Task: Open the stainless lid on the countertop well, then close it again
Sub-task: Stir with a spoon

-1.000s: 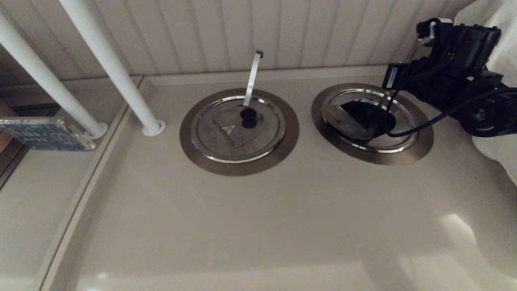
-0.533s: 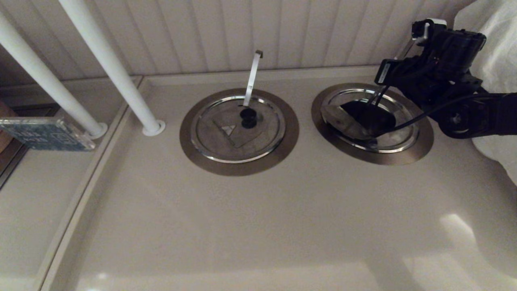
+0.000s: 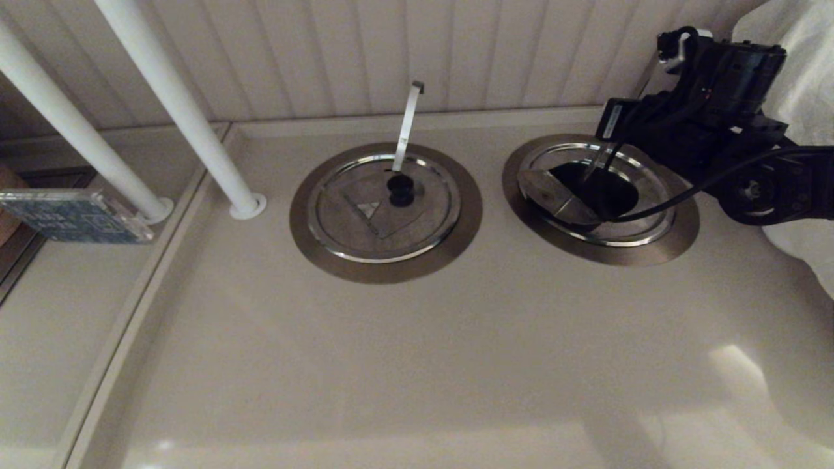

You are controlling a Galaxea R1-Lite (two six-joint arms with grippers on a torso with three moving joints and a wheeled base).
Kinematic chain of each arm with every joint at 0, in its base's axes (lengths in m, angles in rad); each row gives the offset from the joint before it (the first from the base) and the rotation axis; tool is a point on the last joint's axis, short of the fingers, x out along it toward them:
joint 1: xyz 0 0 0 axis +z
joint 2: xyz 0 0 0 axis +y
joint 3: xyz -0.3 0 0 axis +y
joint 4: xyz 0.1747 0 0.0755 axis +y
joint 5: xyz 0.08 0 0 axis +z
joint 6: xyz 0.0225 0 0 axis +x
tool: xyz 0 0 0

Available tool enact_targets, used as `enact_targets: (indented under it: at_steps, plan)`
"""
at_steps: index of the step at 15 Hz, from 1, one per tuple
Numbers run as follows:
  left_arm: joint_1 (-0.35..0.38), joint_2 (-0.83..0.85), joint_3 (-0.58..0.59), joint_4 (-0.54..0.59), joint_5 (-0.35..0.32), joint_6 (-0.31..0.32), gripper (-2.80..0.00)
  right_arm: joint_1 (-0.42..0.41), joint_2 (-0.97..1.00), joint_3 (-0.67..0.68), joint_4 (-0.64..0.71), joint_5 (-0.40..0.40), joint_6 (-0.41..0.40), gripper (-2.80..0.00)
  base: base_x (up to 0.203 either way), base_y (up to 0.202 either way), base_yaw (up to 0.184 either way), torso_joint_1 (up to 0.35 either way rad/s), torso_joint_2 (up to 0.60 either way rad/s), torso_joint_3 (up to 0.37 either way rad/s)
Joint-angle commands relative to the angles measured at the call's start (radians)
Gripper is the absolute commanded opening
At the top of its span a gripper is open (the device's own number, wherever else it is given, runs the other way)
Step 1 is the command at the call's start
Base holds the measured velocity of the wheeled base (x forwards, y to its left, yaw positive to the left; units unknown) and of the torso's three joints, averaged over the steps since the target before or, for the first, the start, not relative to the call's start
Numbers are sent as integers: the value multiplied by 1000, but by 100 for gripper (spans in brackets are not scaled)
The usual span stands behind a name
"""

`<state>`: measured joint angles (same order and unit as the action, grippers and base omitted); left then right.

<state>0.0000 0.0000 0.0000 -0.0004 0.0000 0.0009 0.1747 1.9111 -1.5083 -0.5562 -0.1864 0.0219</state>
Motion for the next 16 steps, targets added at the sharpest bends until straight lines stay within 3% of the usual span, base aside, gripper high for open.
enact_targets:
  at_steps: [1, 5, 9, 11, 14, 16]
  plan:
    - [0, -2, 0, -1, 0, 0, -280, -17, -23, 7, -2, -1, -20, -280, 0, 0, 0, 0, 0, 0]
    - [0, -1, 0, 0, 0, 0, -280, -70, -12, 10, -3, -1, -126, -280, 0, 0, 0, 0, 0, 0]
    - [0, 0, -1, 0, 0, -1, -280, -92, 20, -15, -5, -4, -136, -280, 0, 0, 0, 0, 0, 0]
    - [0, 0, 0, -1, 0, -1, -280, -90, 61, -60, -11, -16, -118, -280, 0, 0, 0, 0, 0, 0]
    - [0, -1, 0, -1, 0, 0, -280, -59, 79, -92, -10, -24, -5, -280, 0, 0, 0, 0, 0, 0]
    - [0, 0, 0, -1, 0, 0, -280, -28, 62, -72, -10, -24, 6, -280, 0, 0, 0, 0, 0, 0]
